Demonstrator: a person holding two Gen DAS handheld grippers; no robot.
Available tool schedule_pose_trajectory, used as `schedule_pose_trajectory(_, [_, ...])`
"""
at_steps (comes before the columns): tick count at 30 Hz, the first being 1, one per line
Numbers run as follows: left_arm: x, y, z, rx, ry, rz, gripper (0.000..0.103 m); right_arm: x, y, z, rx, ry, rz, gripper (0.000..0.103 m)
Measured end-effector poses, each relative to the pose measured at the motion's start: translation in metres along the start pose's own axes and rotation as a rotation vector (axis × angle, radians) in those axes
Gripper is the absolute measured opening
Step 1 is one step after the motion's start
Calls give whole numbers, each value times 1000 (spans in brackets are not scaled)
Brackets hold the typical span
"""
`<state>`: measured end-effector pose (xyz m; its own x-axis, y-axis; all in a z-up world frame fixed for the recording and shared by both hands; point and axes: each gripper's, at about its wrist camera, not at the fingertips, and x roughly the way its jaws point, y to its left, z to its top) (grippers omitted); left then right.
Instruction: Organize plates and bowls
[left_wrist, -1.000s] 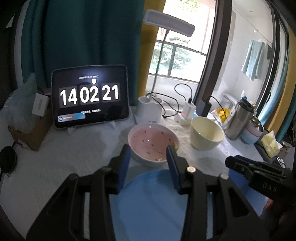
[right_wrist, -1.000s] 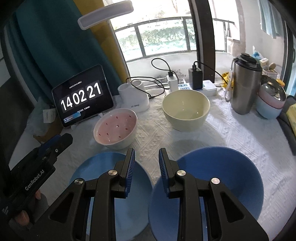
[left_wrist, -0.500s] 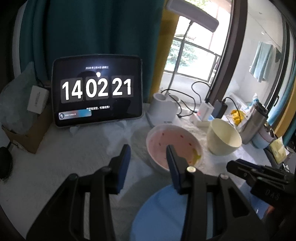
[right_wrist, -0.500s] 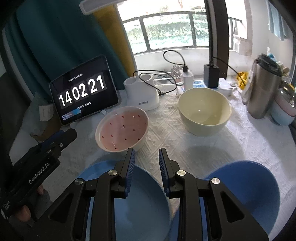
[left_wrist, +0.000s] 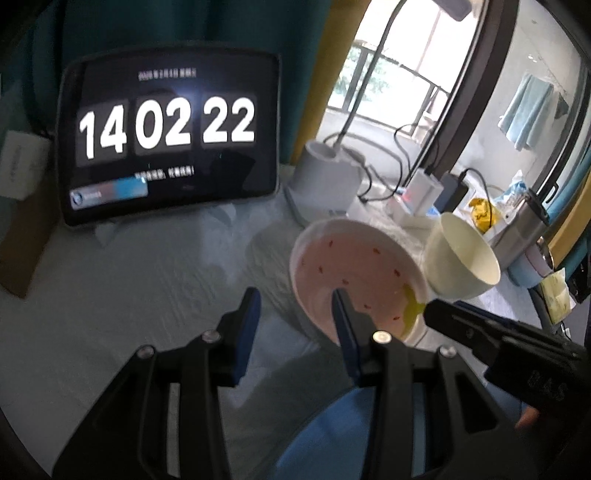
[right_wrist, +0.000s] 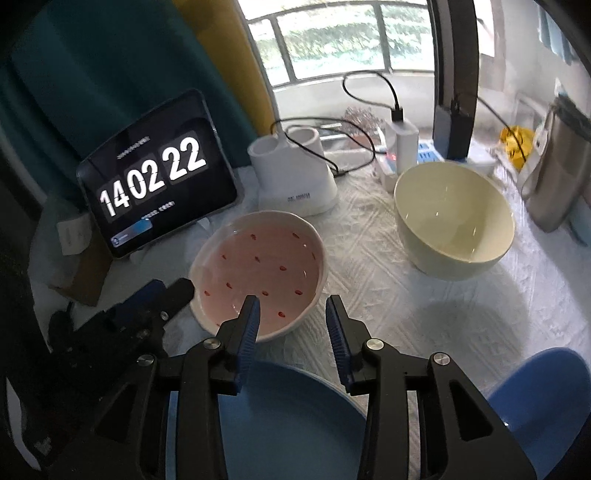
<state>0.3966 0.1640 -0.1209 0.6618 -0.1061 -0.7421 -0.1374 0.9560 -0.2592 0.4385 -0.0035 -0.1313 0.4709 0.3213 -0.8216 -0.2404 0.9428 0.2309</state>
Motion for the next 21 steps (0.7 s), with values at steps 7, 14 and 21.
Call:
schedule_pose_trajectory(7, [16, -2, -1, 8, 64, -9, 44, 29, -10, 1, 82, 63, -47, 39])
schedule_pose_trajectory(14, [22, -1, 0, -9, 80, -20, 45, 42, -13, 0, 103, 79, -34, 37])
schedule_pose_trajectory(21, [26, 1, -1, -12, 95, -83, 32, 45, -10, 0, 113, 83, 15, 24])
